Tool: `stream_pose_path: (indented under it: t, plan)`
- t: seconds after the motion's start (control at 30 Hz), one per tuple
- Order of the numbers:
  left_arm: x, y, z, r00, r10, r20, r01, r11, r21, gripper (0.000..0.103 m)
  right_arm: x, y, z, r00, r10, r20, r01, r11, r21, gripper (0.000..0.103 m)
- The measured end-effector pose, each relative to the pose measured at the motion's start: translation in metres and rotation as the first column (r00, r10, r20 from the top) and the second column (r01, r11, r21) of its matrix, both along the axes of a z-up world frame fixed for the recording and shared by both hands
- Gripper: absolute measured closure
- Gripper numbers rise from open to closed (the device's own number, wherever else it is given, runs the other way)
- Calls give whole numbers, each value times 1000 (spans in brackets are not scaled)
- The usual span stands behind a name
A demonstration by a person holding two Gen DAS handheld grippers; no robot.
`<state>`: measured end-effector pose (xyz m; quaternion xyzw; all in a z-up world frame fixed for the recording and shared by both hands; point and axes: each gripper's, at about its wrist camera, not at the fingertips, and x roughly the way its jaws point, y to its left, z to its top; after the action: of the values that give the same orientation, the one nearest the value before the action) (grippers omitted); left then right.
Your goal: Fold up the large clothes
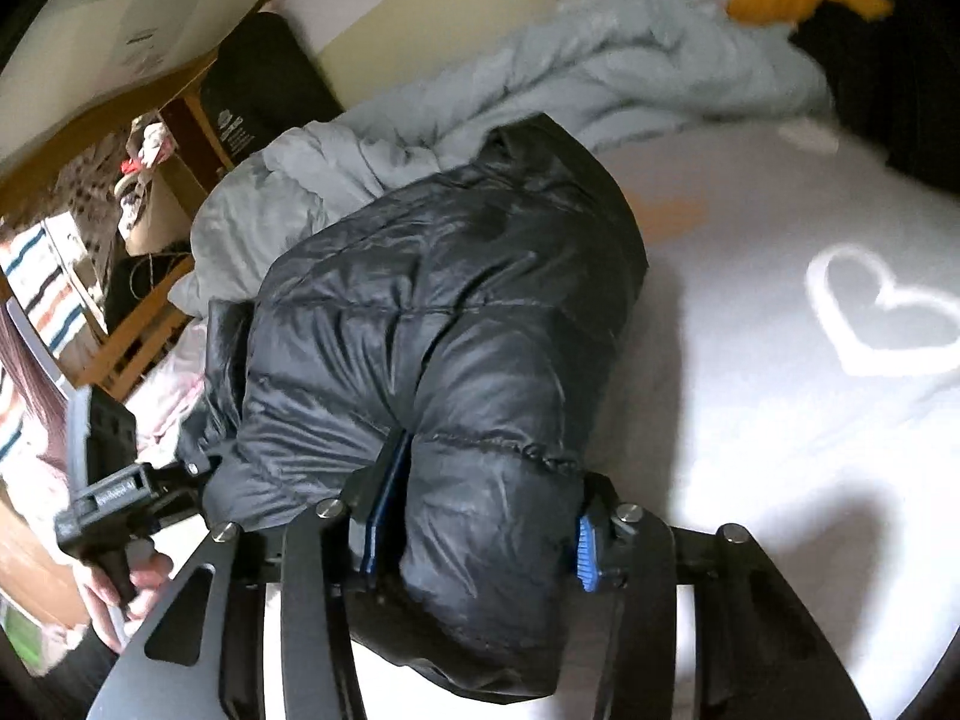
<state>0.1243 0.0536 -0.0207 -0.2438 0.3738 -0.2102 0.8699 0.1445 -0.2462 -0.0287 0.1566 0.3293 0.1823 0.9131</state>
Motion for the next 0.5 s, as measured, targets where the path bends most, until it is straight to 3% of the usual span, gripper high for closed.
stream_pose_path:
  t: [0.17,0.33,0.5]
  plan:
    - [9,-40,34,995,-55,78,53,998,22,58,-22,-32,40,992,-61,106,67,996,-53,55]
    - [32,-105,75,976,-108,188,98,993,62,58,-36,-83,79,966,-165,201,180,982,-56,55]
    - [69,-174,84,953,-178,245,162,983,87,58,-31,-149,97,933,-255,253,283,956,-82,55]
